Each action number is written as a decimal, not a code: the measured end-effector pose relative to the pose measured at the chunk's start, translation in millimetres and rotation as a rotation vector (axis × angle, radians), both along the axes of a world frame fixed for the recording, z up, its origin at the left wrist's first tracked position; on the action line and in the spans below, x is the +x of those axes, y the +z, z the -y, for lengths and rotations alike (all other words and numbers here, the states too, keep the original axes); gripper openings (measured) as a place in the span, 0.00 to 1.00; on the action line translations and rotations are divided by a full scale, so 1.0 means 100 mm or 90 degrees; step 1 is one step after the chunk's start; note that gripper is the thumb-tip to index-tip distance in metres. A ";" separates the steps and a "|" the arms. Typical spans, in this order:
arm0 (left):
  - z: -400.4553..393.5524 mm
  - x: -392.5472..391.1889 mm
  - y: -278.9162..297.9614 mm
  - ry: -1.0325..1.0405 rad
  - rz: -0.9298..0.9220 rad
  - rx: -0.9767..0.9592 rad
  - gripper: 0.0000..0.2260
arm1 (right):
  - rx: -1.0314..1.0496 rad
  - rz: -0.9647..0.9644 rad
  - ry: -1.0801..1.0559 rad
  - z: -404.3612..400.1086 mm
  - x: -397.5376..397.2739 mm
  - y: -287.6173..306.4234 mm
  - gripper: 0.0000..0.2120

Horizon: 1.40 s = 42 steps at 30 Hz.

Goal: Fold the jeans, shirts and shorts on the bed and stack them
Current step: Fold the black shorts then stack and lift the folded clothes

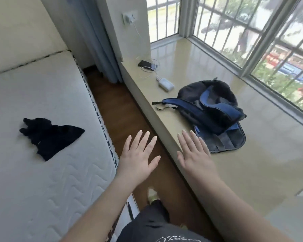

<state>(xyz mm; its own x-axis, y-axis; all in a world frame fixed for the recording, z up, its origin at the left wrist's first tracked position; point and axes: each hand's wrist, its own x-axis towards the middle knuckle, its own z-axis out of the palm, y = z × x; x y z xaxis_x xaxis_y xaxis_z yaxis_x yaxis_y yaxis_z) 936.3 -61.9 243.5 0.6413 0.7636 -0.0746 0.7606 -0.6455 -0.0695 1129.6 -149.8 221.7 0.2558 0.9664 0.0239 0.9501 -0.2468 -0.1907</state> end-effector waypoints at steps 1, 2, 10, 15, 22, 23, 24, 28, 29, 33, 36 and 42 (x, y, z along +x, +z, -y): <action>-0.12 -0.08 -0.02 0.024 0.002 0.001 0.30 | -0.001 0.004 0.024 -0.19 -0.04 0.00 0.28; -0.25 -0.16 -0.05 0.047 0.006 0.003 0.30 | -0.004 0.008 0.047 -0.39 -0.09 0.00 0.28; -1.21 -0.80 -0.17 0.174 0.010 -0.030 0.30 | 0.015 0.036 0.264 -1.97 -0.71 0.00 0.27; -1.71 -1.20 -0.16 0.246 0.013 -0.017 0.31 | -0.026 0.051 0.350 -2.67 -1.10 0.02 0.27; -2.29 -1.53 -0.26 0.358 0.040 -0.009 0.27 | -0.050 0.080 0.470 -3.68 -1.34 -0.06 0.28; -2.41 -1.57 -0.32 0.384 0.039 -0.007 0.26 | -0.048 0.081 0.485 -3.89 -1.38 -0.11 0.28; -2.54 -1.60 -0.36 0.413 0.040 -0.012 0.26 | -0.045 0.076 0.505 -4.10 -1.43 -0.14 0.28; -2.87 -1.76 -0.44 0.533 0.018 -0.041 0.25 | -0.067 0.060 0.594 -4.80 -1.67 -0.21 0.28; -2.94 -1.80 -0.43 0.568 0.021 -0.045 0.25 | -0.070 0.056 0.616 -4.96 -1.74 -0.22 0.28; -3.08 -1.99 -0.40 0.689 0.028 -0.023 0.27 | -0.088 0.089 0.734 -5.54 -2.04 -0.26 0.29; -3.06 -2.12 -0.41 0.770 0.033 -0.024 0.28 | -0.095 0.113 0.811 -5.82 -2.42 -0.31 0.29; -3.10 -2.52 -0.60 0.883 0.061 -0.026 0.27 | -0.079 0.131 0.922 -6.06 -3.33 -0.42 0.30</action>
